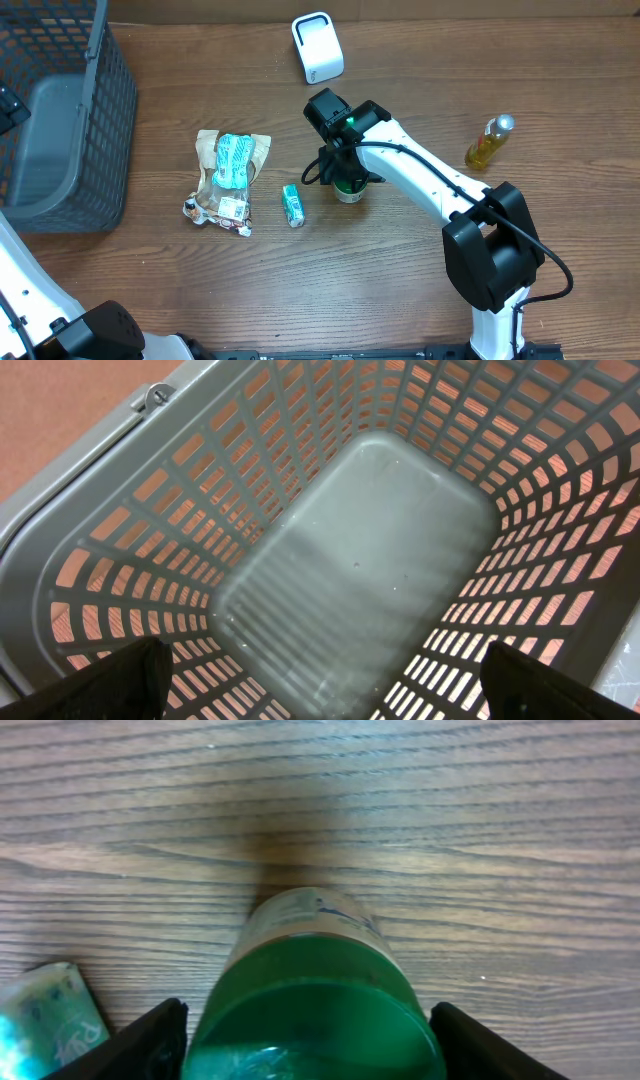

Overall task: Scan the item barcode
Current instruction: 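Lower the right gripper over the green cap of the jar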

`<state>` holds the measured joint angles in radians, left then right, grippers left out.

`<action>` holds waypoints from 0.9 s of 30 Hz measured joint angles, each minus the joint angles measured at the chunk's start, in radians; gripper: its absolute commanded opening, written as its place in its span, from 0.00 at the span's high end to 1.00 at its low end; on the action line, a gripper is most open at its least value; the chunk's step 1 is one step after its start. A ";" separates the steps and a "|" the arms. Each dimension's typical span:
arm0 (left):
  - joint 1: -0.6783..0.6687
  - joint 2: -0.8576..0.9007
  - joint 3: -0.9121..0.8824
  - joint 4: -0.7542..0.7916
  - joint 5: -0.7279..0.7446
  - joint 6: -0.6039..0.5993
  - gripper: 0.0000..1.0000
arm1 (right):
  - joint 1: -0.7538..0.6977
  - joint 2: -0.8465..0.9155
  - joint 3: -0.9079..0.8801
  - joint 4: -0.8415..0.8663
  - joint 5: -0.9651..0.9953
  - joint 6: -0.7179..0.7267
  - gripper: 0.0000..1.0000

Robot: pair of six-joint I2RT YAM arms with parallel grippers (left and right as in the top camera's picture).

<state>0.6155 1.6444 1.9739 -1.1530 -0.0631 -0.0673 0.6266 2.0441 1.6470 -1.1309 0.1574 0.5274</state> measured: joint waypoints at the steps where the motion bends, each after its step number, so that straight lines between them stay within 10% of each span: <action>1: 0.000 0.000 0.000 0.000 0.000 0.000 0.00 | 0.000 0.001 0.000 -0.003 0.002 -0.001 0.34; 22: 0.000 0.000 0.000 0.000 0.000 0.000 0.01 | 0.002 0.005 0.000 -0.041 0.034 0.004 0.37; 27: 0.000 0.000 0.000 0.000 0.000 0.000 0.00 | 0.002 0.005 0.000 -0.041 0.038 0.008 0.23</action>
<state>0.6155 1.6444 1.9739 -1.1530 -0.0631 -0.0677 0.6285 2.0491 1.6474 -1.1721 0.1951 0.5354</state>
